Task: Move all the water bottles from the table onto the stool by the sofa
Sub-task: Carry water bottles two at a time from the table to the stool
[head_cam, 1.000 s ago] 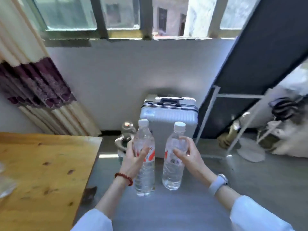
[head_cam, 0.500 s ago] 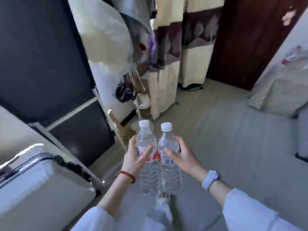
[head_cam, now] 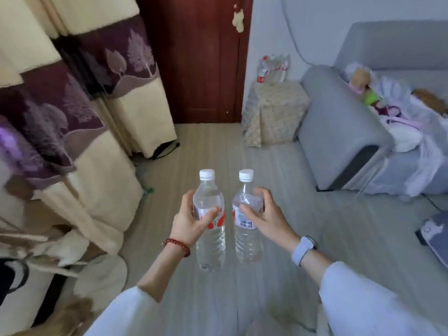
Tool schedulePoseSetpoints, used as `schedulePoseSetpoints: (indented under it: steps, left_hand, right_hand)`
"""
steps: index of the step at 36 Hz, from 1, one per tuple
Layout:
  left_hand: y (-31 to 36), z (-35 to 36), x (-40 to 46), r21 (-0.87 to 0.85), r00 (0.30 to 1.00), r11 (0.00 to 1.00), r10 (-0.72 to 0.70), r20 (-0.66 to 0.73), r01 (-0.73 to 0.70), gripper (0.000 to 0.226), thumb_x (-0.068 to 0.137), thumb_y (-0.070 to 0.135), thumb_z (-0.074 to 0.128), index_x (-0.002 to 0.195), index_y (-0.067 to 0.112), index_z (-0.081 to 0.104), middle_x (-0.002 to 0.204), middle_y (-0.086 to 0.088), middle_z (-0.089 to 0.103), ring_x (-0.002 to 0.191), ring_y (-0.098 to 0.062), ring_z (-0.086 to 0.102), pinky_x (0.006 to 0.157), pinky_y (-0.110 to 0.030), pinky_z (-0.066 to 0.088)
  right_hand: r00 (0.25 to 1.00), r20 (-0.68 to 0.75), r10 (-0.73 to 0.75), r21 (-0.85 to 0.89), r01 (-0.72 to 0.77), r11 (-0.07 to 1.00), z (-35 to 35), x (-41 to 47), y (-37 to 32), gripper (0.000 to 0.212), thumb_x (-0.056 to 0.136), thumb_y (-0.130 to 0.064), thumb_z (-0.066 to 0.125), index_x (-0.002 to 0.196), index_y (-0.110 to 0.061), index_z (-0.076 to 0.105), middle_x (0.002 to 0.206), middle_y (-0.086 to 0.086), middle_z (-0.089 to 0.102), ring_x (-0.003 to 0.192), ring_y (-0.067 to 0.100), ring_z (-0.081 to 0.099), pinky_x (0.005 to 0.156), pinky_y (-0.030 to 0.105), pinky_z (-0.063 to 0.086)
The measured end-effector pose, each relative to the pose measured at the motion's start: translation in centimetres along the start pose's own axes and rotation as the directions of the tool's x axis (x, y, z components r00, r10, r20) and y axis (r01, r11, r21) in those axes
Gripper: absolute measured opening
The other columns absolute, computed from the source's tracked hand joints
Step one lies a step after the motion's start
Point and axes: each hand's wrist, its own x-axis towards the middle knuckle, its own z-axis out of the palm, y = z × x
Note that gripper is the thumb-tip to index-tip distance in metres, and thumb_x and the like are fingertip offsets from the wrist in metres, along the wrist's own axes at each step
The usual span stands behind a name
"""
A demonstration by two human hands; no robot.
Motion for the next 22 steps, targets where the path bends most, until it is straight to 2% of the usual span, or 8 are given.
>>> schedulePoseSetpoints:
  steps: [3, 9, 13, 15, 19, 22]
  left_hand:
    - [2.0, 3.4, 7.4, 0.04, 0.998, 0.999, 0.029, 0.064, -0.032, 0.051, 0.054, 0.06, 0.066, 0.094, 0.055, 0.035, 0.087, 0.003, 0.068, 0.08, -0.019, 0.065, 0.076, -0.044, 0.055]
    - [5.3, 11.7, 22.3, 0.062, 0.987, 0.994, 0.076, 0.142, -0.085, 0.056, 0.065, 0.043, 0.075, 0.104, 0.046, 0.036, 0.088, 0.005, 0.068, 0.077, -0.018, 0.067, 0.079, -0.042, 0.054]
    - [8.7, 17.0, 32.4, 0.037, 0.984, 0.994, 0.098, 0.148, -0.104, 0.057, 0.066, 0.039, 0.076, 0.106, 0.045, 0.035, 0.087, 0.019, 0.063, 0.078, 0.0, 0.062, 0.075, -0.032, 0.052]
    - [10.7, 19.1, 36.9, 0.028, 0.983, 0.995, 0.095, 0.159, -0.101, 0.058, 0.066, 0.04, 0.077, 0.106, 0.046, 0.035, 0.088, 0.016, 0.064, 0.079, -0.005, 0.064, 0.076, -0.034, 0.053]
    - [14.0, 22.5, 45.6, 0.016, 0.982, 0.995, 0.096, 0.165, -0.1, 0.062, 0.066, 0.04, 0.077, 0.112, 0.039, 0.036, 0.085, 0.006, 0.066, 0.076, -0.013, 0.066, 0.076, -0.041, 0.055]
    - [15.7, 24.7, 52.1, -0.005, 0.981, 0.995, 0.099, 0.166, -0.1, 0.06, 0.067, 0.038, 0.077, 0.112, 0.037, 0.037, 0.089, 0.011, 0.066, 0.074, -0.01, 0.067, 0.076, -0.037, 0.055]
  right_hand:
    - [0.994, -0.107, 0.027, -0.023, -0.03, 0.999, -3.9, 5.6, 1.8, 0.045, 0.076, -0.054, 0.063, 0.108, -0.04, 0.034, 0.095, -0.023, 0.058, 0.077, -0.012, 0.06, 0.062, 0.002, 0.042]
    - [0.974, -0.217, 0.071, -0.02, -0.077, 0.997, -12.1, 18.2, 5.2, 0.049, 0.075, -0.053, 0.064, 0.108, -0.035, 0.033, 0.092, -0.02, 0.057, 0.068, -0.015, 0.055, 0.058, 0.001, 0.039]
    - [0.964, -0.251, 0.092, -0.025, -0.101, 0.995, -18.2, 27.8, 5.9, 0.06, 0.062, -0.07, 0.059, 0.107, -0.04, 0.031, 0.092, -0.019, 0.06, 0.076, -0.005, 0.06, 0.061, 0.005, 0.042]
    - [0.961, -0.258, 0.098, -0.036, -0.11, 0.993, -21.1, 32.2, 6.1, 0.056, 0.068, -0.064, 0.061, 0.107, -0.039, 0.031, 0.092, -0.019, 0.058, 0.077, -0.004, 0.059, 0.06, 0.007, 0.041]
    - [0.95, -0.299, 0.091, -0.027, -0.104, 0.994, -26.2, 40.5, 6.2, 0.05, 0.074, -0.052, 0.065, 0.108, -0.034, 0.034, 0.091, -0.021, 0.058, 0.074, -0.013, 0.057, 0.06, 0.0, 0.039]
    - [0.946, -0.307, 0.104, -0.033, -0.12, 0.992, -29.1, 46.5, 6.4, 0.051, 0.074, -0.053, 0.065, 0.109, -0.035, 0.033, 0.094, -0.018, 0.059, 0.076, -0.004, 0.058, 0.06, 0.003, 0.041]
